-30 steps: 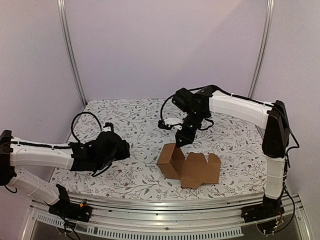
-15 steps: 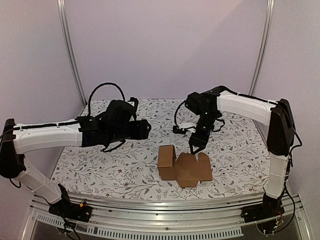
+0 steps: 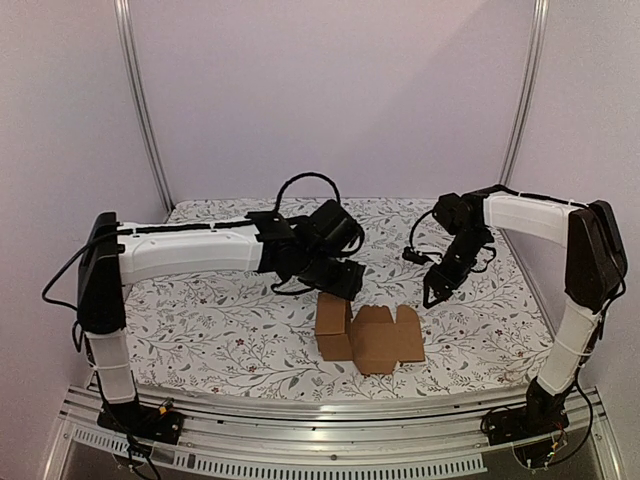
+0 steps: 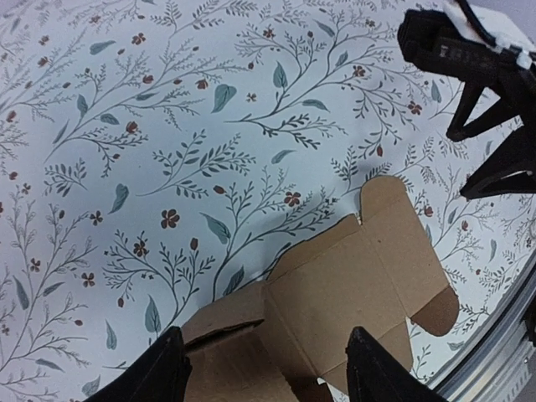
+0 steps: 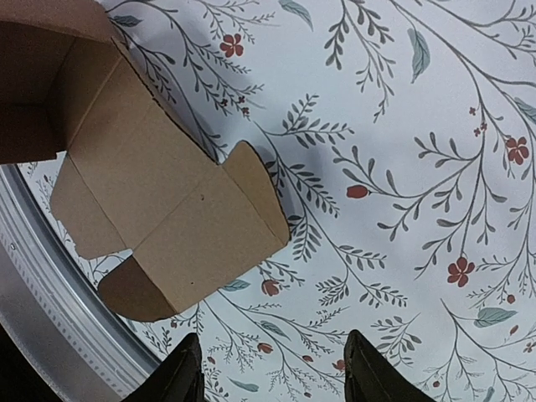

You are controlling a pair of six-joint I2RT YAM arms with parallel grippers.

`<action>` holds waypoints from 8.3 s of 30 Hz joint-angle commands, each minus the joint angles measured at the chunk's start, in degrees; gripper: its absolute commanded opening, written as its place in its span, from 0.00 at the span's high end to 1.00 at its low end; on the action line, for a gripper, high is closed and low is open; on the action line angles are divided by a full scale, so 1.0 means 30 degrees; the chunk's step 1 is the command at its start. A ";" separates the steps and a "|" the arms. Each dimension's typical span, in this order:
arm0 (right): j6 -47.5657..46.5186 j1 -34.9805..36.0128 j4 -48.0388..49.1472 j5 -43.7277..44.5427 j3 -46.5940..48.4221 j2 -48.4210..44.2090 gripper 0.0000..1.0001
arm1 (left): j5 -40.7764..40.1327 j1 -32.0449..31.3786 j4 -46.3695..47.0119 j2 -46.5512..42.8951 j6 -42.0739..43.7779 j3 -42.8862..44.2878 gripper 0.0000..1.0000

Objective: Fold the paper box

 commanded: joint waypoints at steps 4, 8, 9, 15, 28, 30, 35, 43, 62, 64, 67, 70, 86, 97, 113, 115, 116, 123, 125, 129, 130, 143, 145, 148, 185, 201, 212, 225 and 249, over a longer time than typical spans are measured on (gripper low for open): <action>0.0720 0.0187 0.1182 -0.0538 -0.0256 0.0894 0.43 | -0.1930 -0.1458 -0.7229 0.3458 0.0554 0.4539 0.37; 0.0931 0.0188 0.1030 -0.0975 -0.0244 0.1441 0.43 | -0.2518 -0.1493 -0.8469 0.4163 0.0360 0.5199 0.39; 0.0952 0.0170 0.1020 -0.1012 -0.0244 0.1532 0.43 | -0.2596 -0.1493 -0.8576 0.4098 0.0302 0.5078 0.40; 0.0998 0.0166 0.1036 -0.0969 -0.0375 0.1309 0.42 | -0.3486 -0.1493 -0.8608 0.2835 -0.0185 0.2741 0.44; 0.1156 0.0181 0.1058 -0.1769 -0.0361 0.1528 0.42 | -0.5273 -0.1763 0.0214 -0.4937 0.0808 -0.3668 0.44; 0.1159 0.0169 0.1081 -0.1829 -0.0405 0.1542 0.41 | -0.4455 -0.0920 0.0484 -0.5631 0.0787 -0.4422 0.53; 0.1003 0.0190 0.1049 -0.2062 -0.0588 0.1513 0.41 | -0.1298 0.0688 0.1900 -0.6190 0.1805 -0.6925 0.53; 0.0852 0.0185 0.1026 -0.2536 -0.0625 0.1750 0.42 | 0.2328 0.1878 0.5586 -0.5889 0.2639 -0.9358 0.60; 0.0695 0.0170 0.0962 -0.2803 -0.0770 0.2139 0.44 | 0.3587 0.2493 0.5772 -0.2671 0.2595 -0.8434 0.84; 0.0663 0.0181 0.0942 -0.2808 -0.0756 0.2143 0.44 | 0.3365 0.2287 0.5459 -0.2589 0.2710 -0.8378 0.85; 0.0634 0.0185 0.0933 -0.2859 -0.0772 0.2114 0.44 | 0.3225 0.1959 0.5022 -0.2855 0.2764 -0.8421 0.84; 0.0604 0.0172 0.0926 -0.2961 -0.0743 0.2143 0.44 | 0.2976 0.1750 0.4426 -0.3549 0.2856 -0.8417 0.84; 0.1817 0.0411 0.0653 -0.4462 0.0075 0.3582 0.40 | 0.0415 0.1938 0.2189 -0.6312 0.3965 -0.5832 0.51; 0.2477 0.1220 0.0675 -0.5127 0.0666 0.4866 0.39 | 0.1776 0.1939 -0.0681 -0.2286 0.3825 -0.3980 0.50; 0.1870 0.0415 0.0772 -0.4656 -0.0197 0.2799 0.39 | 0.4092 0.1935 -1.1223 0.7990 1.2852 1.2435 0.55; 0.1769 -0.0099 0.0754 -0.4826 -0.0445 0.2540 0.39 | 0.4407 0.1963 -1.2018 0.9162 1.2982 1.3906 0.57; 0.1726 -0.0298 0.0730 -0.4954 -0.0537 0.2478 0.39 | 0.4400 0.1964 -1.2085 0.9529 1.2998 1.4168 0.57; 0.1397 -0.1133 0.0657 -0.5171 -0.0795 0.2219 0.39 | 0.3962 0.2048 -1.2011 1.1111 1.2761 1.4950 0.62; 0.1366 -0.1277 0.0639 -0.5251 -0.0829 0.2148 0.39 | 0.3960 0.2079 -1.1924 1.1475 1.2654 1.4971 0.63; 0.1365 -0.1449 0.0638 -0.5353 -0.0830 0.2222 0.39 | 0.4322 0.2081 -1.1919 1.1971 1.2660 1.5049 0.73; 0.1365 -0.1478 0.0649 -0.5353 -0.0852 0.2251 0.39 | 0.4404 0.2081 -1.1919 1.2027 1.2676 1.5091 0.78; 0.1241 -0.1536 0.0542 -0.4945 -0.0433 0.1835 0.39 | 0.4879 0.2081 -1.1647 1.0435 1.2522 1.4902 1.00; 0.0955 -0.1553 0.0339 -0.4859 0.0064 0.1518 0.39 | 0.4691 0.2081 -1.0256 0.9167 1.2086 1.3923 1.00; 0.0734 -0.1523 -0.0362 -0.4974 0.1273 0.1321 0.39 | 0.4239 0.2002 -0.6819 0.6532 1.1508 1.0739 1.00; 0.2821 -0.2319 0.2181 -0.3399 0.3420 0.2245 0.41 | -0.2048 0.2374 2.2183 -0.3495 0.7610 -1.2406 1.00; 0.3419 0.0745 0.3761 -0.4368 0.4479 0.4173 0.43 | -0.2970 0.2316 2.8748 -0.0775 0.6448 -1.4014 1.00; 0.3313 0.0831 0.4744 -0.6222 0.3083 0.3372 0.43 | -0.3747 0.1423 2.9031 0.0361 0.6131 -1.4356 1.00; 0.0222 0.0908 0.4858 -1.0063 0.0635 0.1176 0.39 | -0.2461 0.0920 2.9168 0.0263 0.6671 -1.5168 1.00; -0.3420 0.2873 0.3776 -0.9528 0.0364 -0.0098 0.37 | -0.1249 0.1035 2.5481 -0.1934 0.7660 -1.4045 1.00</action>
